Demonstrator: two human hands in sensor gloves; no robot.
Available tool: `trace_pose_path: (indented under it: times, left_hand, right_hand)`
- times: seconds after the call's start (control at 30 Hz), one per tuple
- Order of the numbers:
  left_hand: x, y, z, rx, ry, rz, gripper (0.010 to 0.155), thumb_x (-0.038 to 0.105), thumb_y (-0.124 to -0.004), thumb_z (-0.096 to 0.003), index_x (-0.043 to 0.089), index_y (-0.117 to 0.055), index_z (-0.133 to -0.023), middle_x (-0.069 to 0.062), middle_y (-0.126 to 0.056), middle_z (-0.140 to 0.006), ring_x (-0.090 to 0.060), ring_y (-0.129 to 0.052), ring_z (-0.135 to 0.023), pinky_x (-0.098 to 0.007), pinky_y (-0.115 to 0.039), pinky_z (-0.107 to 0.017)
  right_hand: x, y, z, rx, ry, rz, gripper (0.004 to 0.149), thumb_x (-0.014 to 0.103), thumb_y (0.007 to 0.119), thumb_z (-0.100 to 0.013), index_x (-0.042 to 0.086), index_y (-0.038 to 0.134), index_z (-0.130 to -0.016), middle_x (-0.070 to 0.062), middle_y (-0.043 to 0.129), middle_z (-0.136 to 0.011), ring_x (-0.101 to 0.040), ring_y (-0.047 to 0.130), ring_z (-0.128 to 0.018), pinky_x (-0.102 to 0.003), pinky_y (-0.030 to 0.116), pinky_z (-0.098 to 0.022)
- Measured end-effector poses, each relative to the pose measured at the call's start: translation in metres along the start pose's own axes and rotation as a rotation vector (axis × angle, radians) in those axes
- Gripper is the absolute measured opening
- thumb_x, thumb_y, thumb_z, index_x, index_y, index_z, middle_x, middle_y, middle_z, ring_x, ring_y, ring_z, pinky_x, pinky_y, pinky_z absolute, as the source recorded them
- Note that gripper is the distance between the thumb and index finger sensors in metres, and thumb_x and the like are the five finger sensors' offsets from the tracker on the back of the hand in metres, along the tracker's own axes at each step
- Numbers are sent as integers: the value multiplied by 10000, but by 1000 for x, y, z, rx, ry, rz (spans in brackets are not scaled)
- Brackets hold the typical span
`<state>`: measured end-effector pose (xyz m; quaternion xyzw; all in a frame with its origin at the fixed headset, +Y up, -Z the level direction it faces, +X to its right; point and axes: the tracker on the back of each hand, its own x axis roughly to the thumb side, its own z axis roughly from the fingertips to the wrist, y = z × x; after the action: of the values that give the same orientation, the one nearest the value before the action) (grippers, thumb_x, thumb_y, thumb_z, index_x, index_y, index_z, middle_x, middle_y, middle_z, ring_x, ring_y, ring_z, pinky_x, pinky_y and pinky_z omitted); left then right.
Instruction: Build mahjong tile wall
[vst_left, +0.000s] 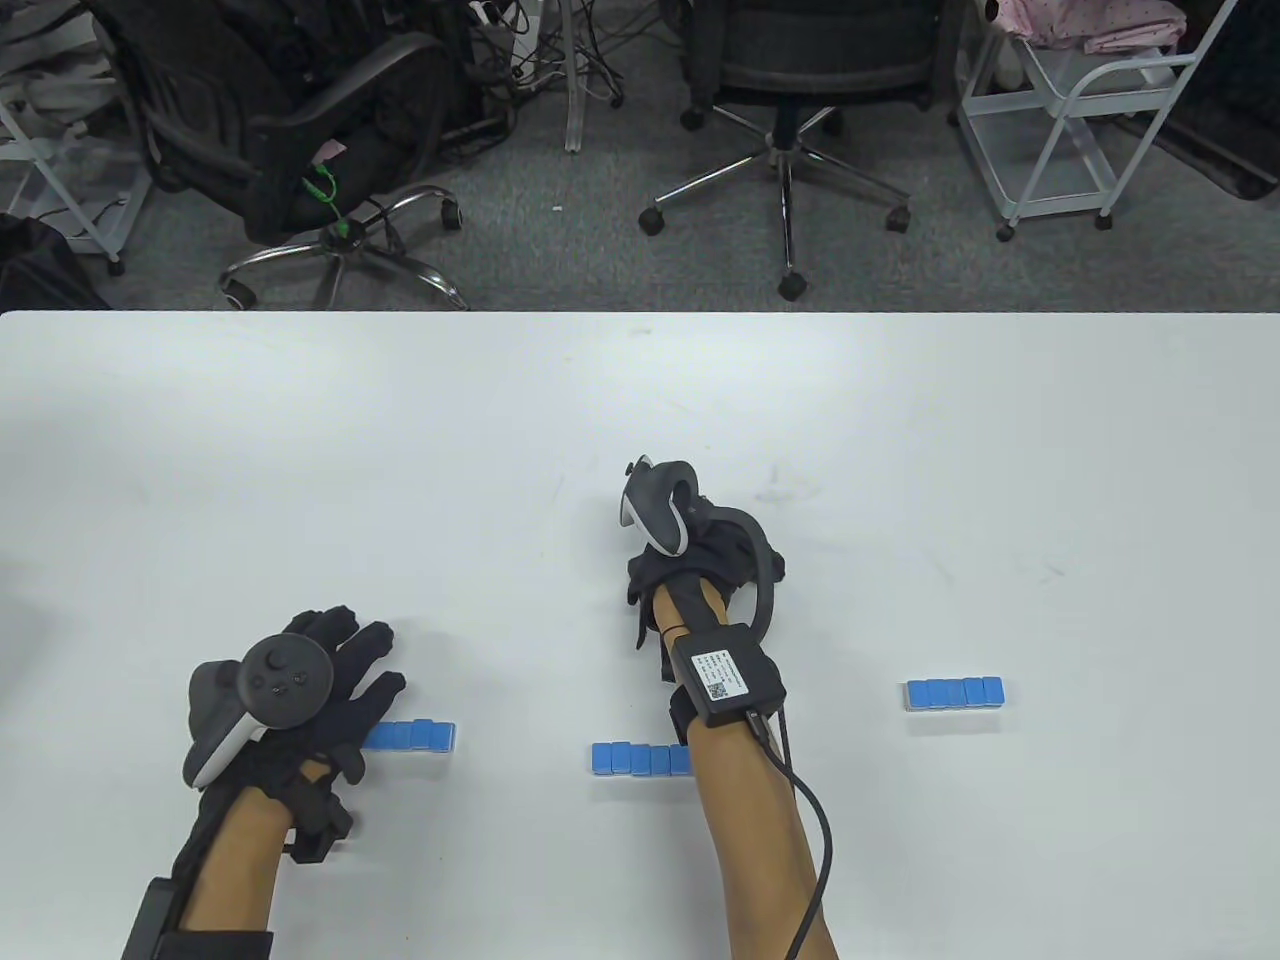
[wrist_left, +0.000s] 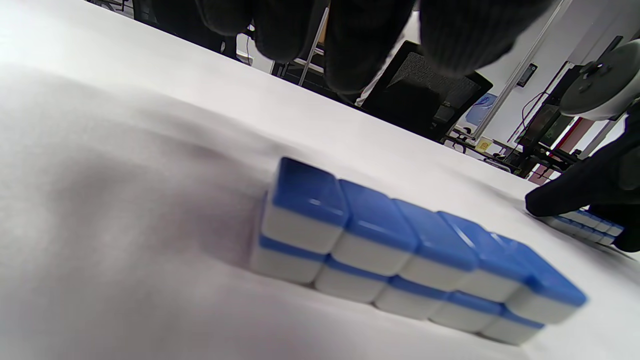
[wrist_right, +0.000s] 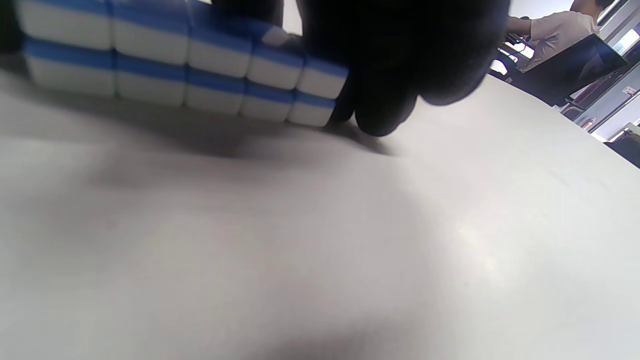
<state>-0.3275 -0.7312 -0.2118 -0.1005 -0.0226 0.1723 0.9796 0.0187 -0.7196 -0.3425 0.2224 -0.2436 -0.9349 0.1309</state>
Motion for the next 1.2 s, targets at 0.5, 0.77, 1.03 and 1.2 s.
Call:
trace_pose_path:
  times: [0.5,0.77,1.03,1.2]
  left_hand:
    - [0,0,-1,-2,-1,-1,636,584,-664,-497,340,-610,-1082,-36,-408,-1205,-355,-317,-1130,-712,-249,-760]
    - [-1,0,1,-2,6,-2,636,584,-664,-497,339,-610,-1081,-36,-407,-1204,-360,-317,-1128,-712,-251,-759]
    - [-3,0,4,6,24,-5,634,583,-663,-497,338,-613,-1079,-38,-409,-1203,-360,-319,-1127,-713,-251,-757]
    - [-5,3,3,18,32,1,637,585,-659,-497,335,-612,-1081,-38,-406,-1204,-360,-317,-1127,-713,-250,-757]
  right_hand:
    - [-19,-9,8,39,-31,-58,991,832,620,-239,248,439,-1018,-193,714,-992,-450,782,-898,-609,653,-679]
    - [-75,-49,31,-14,-61,-169,992,826,537,-241,257,367,-1035,-196,647,-1037,-457,719,-942,-619,613,-700]
    - [-208,-33,47,-183,-77,-256,834,733,606,-318,225,582,-979,-119,864,-867,-394,885,-798,-590,706,-623]
    - [-273,46,9,-96,51,-278,828,726,607,-322,223,587,-979,-119,864,-871,-393,879,-805,-592,703,-625]
